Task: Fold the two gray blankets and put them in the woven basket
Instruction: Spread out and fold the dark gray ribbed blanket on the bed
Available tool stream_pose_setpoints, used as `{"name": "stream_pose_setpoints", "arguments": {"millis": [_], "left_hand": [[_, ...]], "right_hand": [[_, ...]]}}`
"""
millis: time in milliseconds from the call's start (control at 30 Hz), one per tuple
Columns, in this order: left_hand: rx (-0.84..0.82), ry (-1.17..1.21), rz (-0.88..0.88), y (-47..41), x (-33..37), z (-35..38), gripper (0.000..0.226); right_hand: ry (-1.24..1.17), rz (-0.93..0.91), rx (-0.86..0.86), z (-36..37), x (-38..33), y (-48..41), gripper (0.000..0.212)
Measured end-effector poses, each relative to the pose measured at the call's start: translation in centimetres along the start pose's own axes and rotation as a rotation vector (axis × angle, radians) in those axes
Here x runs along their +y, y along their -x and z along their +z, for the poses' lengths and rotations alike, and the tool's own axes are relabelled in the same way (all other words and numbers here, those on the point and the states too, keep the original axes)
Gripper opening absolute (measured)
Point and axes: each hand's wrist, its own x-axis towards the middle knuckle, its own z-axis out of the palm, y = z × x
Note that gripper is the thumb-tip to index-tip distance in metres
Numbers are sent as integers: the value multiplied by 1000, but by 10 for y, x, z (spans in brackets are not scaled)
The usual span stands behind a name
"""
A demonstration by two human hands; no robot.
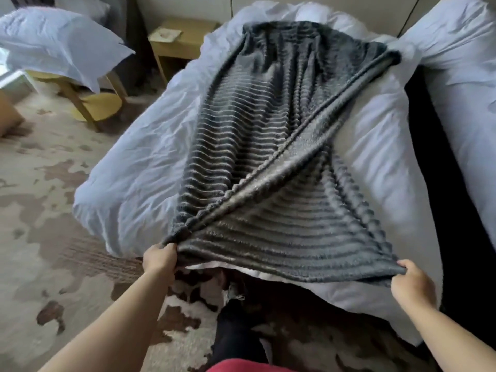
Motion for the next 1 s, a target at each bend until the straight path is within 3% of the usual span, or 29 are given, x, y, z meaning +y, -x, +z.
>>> {"name": "stream_pose_setpoints", "arguments": {"millis": [200, 400, 633, 1000], "left_hand": [[-102, -305, -46, 4, -11, 9, 20], [-317, -549, -133, 2, 1, 29, 28], [-310, -485, -10, -32, 43, 58, 22], [-523, -273, 7, -110, 124, 160, 25]], "right_hand": [[194, 40, -312, 16, -9, -4, 42], [272, -34, -475, 35, -61, -18, 25], [157, -61, -645, 62, -144, -42, 25], [156, -81, -710, 123, -279, -99, 20]]}}
